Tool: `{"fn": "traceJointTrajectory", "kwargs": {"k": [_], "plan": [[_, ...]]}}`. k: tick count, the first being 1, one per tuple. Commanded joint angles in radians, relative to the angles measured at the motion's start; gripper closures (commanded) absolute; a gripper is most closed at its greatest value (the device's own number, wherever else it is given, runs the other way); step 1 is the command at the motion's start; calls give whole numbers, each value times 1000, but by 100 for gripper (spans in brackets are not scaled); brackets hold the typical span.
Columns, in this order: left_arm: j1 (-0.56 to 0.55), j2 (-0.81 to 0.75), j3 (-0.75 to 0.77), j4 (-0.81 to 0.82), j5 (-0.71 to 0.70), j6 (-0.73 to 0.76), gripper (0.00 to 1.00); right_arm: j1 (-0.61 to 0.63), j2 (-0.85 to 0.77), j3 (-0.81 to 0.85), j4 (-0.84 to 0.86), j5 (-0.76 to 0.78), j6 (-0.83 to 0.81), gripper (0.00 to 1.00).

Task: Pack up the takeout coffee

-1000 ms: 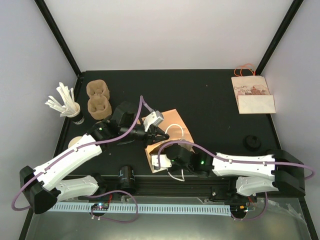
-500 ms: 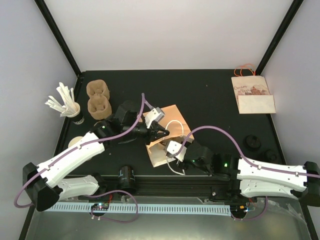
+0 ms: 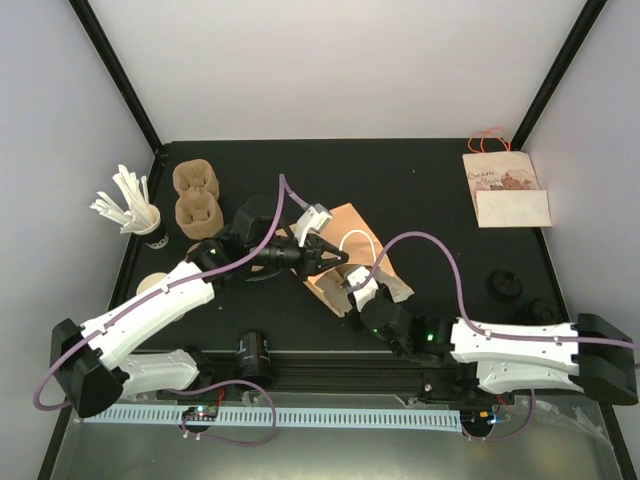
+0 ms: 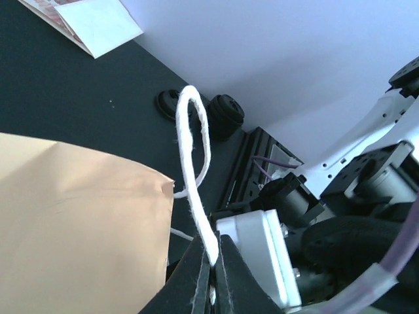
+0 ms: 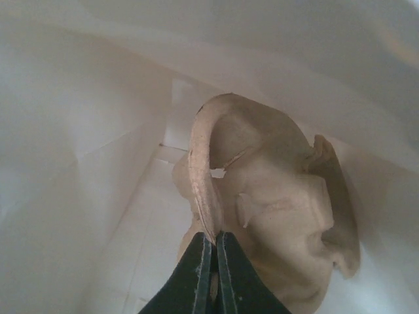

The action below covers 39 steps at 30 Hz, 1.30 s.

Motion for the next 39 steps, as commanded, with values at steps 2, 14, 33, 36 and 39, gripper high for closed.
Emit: {"fn": "traceJointTrajectory", "kwargs": {"k": [2, 14, 33, 36, 39], "plan": [[3, -2, -6, 131, 88, -78, 98, 5, 111, -55, 294, 145, -10, 99], [3, 20, -14, 85, 152, -6, 99, -21, 74, -41, 250, -89, 72, 52], [2, 49, -23, 76, 168, -5, 98, -193, -81, -56, -6, -270, 274, 65], [2, 51, -24, 90, 161, -23, 98, -193, -45, -43, 13, -363, 261, 65], [2, 59, -25, 100, 152, -43, 98, -192, -38, -19, -21, -416, 285, 62]]}}
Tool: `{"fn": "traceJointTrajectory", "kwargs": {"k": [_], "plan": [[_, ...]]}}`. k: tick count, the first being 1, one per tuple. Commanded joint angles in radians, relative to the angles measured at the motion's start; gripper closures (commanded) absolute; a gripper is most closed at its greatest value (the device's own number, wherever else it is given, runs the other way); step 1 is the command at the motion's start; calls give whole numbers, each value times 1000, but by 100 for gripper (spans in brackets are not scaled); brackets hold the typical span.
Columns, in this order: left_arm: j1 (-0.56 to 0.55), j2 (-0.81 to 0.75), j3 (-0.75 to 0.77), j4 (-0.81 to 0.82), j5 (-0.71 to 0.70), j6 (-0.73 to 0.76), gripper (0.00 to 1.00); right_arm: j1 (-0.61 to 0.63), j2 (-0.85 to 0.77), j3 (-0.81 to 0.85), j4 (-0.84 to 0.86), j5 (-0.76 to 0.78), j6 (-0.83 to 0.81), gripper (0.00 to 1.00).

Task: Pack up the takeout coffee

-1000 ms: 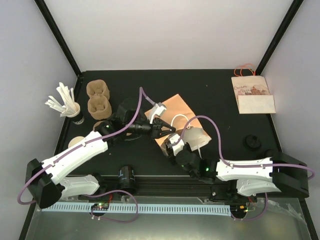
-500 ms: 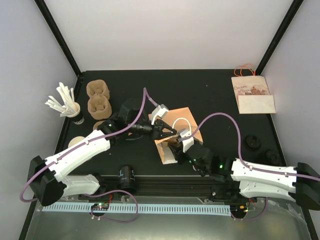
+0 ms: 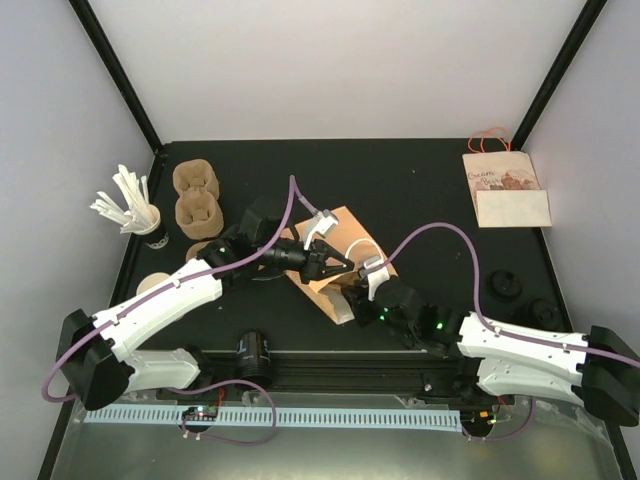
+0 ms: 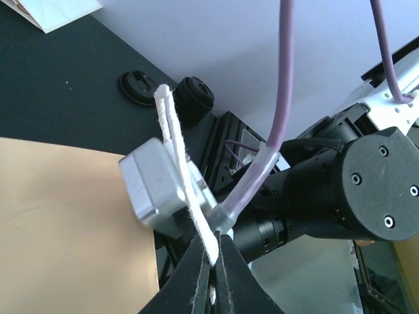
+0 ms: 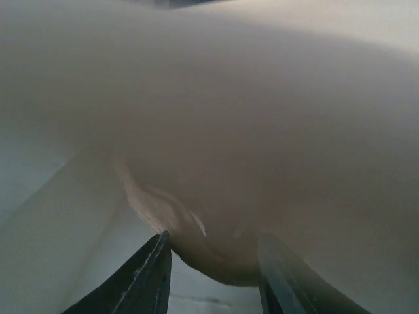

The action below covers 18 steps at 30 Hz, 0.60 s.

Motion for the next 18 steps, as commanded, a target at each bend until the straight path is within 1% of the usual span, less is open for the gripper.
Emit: {"fn": "traceJointTrajectory", "kwargs": {"k": [1, 7, 10, 14, 16, 18], "plan": [[-3, 8, 5, 31, 13, -30, 99, -7, 6, 41, -26, -111, 28, 61], [-3, 19, 12, 20, 2, -18, 98, -5, -23, 73, -95, -287, -94, 61], [-3, 29, 12, -1, 2, -1, 98, -5, -45, 97, -175, -317, -114, 60], [-3, 32, -3, -7, -2, 13, 98, -8, -80, 126, -302, -278, -76, 58], [-3, 33, -14, 4, 3, 13, 98, -13, -102, 134, -373, -225, -26, 58], [-3, 37, -22, 10, 7, 11, 98, -34, -127, 130, -403, -197, 30, 59]]}}
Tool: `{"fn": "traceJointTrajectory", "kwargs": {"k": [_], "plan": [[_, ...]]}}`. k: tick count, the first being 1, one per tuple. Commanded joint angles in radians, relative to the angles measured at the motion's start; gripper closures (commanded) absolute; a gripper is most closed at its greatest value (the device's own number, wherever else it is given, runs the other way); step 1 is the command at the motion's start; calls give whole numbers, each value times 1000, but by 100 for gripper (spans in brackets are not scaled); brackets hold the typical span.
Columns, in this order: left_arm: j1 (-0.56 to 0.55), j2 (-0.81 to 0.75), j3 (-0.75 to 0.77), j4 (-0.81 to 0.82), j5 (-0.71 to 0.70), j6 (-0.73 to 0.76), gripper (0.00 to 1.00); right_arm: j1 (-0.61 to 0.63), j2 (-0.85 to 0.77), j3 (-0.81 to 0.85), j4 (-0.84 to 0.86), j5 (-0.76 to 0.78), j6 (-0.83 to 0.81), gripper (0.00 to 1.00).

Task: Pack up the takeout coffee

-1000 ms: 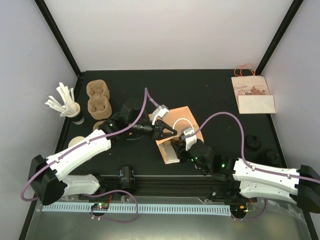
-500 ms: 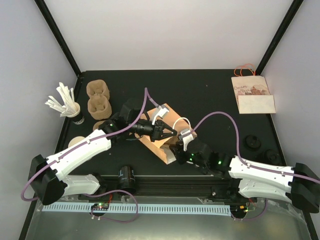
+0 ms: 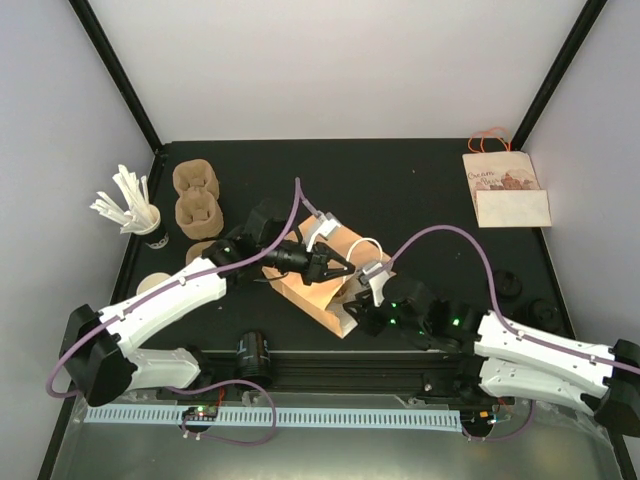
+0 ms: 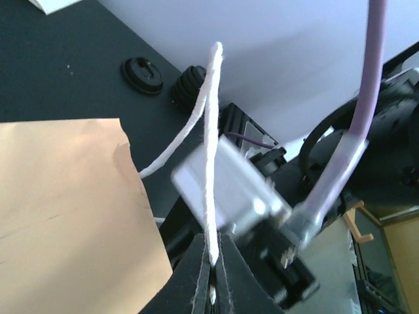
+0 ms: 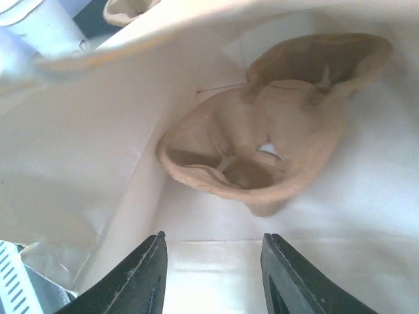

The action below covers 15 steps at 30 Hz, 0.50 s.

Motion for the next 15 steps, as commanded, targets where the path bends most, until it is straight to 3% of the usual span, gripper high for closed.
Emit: {"fn": "traceJointTrajectory", "kwargs": {"k": [1, 8, 15], "plan": [[-3, 14, -21, 12, 8, 18, 98, -44, -64, 19, -126, 57, 112, 59], [-3, 7, -56, 87, -12, -48, 98, -175, -136, -157, 121, -15, 478, 59], [-3, -12, -138, 293, -2, -175, 98, -177, -141, -215, 270, 84, 717, 64]]}}
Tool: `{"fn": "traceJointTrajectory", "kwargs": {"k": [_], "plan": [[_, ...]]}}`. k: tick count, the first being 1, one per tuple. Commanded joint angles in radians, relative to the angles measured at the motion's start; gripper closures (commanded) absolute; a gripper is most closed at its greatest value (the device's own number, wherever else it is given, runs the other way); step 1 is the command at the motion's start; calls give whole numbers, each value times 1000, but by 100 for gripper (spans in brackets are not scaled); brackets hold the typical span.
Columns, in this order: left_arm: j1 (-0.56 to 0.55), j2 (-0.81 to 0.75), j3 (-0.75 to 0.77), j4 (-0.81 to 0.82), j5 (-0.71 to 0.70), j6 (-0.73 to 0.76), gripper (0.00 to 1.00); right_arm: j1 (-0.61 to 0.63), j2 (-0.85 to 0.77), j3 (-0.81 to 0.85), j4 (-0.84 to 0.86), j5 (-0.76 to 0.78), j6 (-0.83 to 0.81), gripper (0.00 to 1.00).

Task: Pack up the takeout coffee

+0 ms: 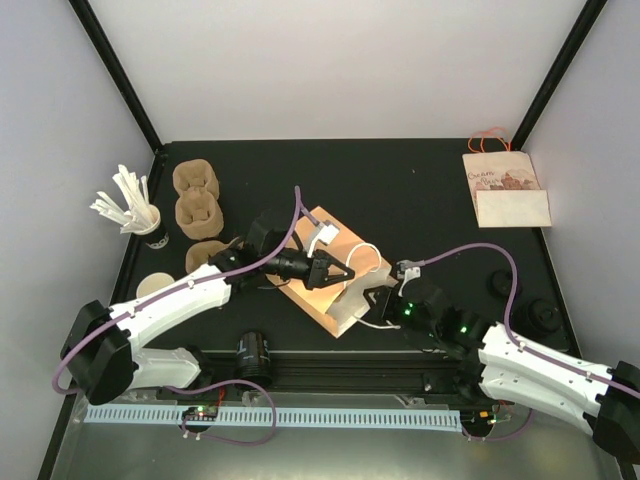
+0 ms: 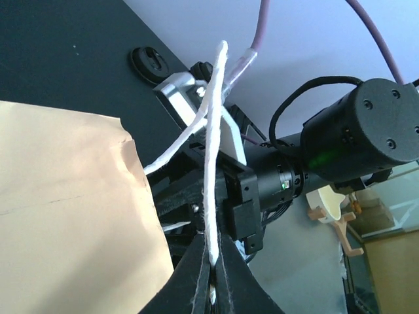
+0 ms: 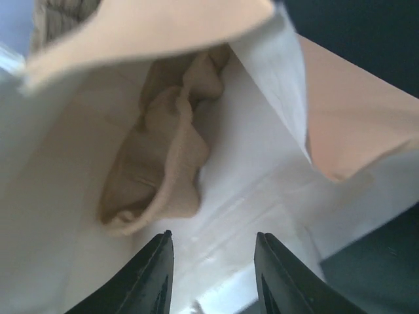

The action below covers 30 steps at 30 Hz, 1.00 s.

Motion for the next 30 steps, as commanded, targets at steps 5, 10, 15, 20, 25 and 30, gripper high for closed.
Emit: {"fn": "traceJointTrajectory", "kwargs": {"k": [5, 10, 15, 20, 25, 30], "plan": [[-4, -18, -33, 206, 20, -102, 98, -7, 42, 18, 237, 5, 206, 57], [-4, -18, -34, 231, 27, -108, 99, -9, 172, 59, 245, -44, 221, 57], [-6, -21, -34, 237, 39, -112, 98, -33, 283, 92, 287, -101, 204, 58], [-6, -8, -22, 230, 48, -107, 98, -66, 381, 91, 390, -226, 219, 66], [-4, -2, -19, 208, 28, -79, 98, -76, 408, 92, 409, -261, 223, 84], [-4, 10, -2, 156, 0, -36, 98, -88, 355, 97, 326, -244, 195, 99]]}}
